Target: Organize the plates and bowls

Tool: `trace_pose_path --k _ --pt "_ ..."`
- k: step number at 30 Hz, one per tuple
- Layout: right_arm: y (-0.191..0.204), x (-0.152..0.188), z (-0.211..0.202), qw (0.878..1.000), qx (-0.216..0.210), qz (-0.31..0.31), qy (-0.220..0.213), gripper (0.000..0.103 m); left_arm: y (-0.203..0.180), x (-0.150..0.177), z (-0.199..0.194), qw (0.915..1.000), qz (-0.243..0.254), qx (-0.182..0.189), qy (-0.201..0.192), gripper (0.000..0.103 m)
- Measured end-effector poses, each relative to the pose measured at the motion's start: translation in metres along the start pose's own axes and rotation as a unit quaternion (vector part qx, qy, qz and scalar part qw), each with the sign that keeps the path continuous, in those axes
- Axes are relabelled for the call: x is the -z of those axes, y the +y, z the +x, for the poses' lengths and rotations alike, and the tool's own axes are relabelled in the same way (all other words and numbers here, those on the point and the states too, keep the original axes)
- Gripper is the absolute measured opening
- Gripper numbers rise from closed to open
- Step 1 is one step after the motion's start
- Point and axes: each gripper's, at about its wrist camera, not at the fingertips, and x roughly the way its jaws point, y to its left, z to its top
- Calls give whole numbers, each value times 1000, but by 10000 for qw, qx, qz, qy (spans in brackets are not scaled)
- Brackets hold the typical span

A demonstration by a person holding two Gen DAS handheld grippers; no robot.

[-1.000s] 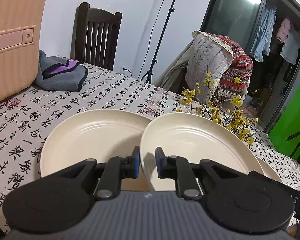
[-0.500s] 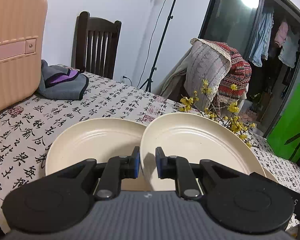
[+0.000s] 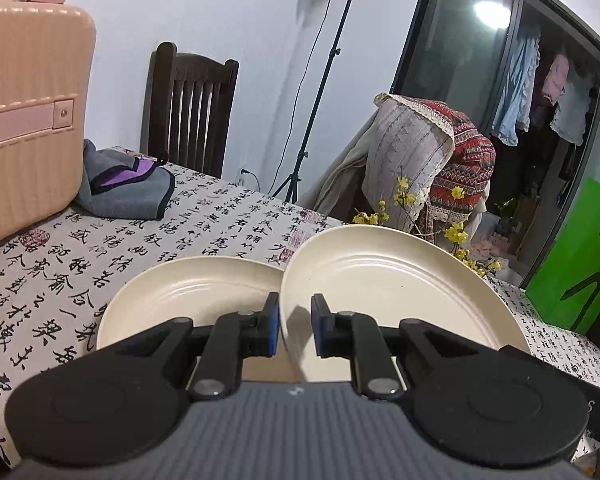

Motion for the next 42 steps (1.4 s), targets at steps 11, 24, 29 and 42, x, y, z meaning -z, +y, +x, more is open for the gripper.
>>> trace_pose_path --k 11,24,29,42 --pt "2 -2 -6 9999 11 -55 -124 13 -1 -1 -5 9999 73 46 -100 16" --pt "3 -4 -5 9999 69 -81 -109 13 -2 -1 -7 9999 62 45 -115 16" --pt "3 -6 -6 9999 41 -58 -84 13 -1 -2 -8 9999 27 52 -107 16" --pt "6 -8 -20 9998 119 -141 -79 13 -6 -5 -22 9998 100 65 -184 16"
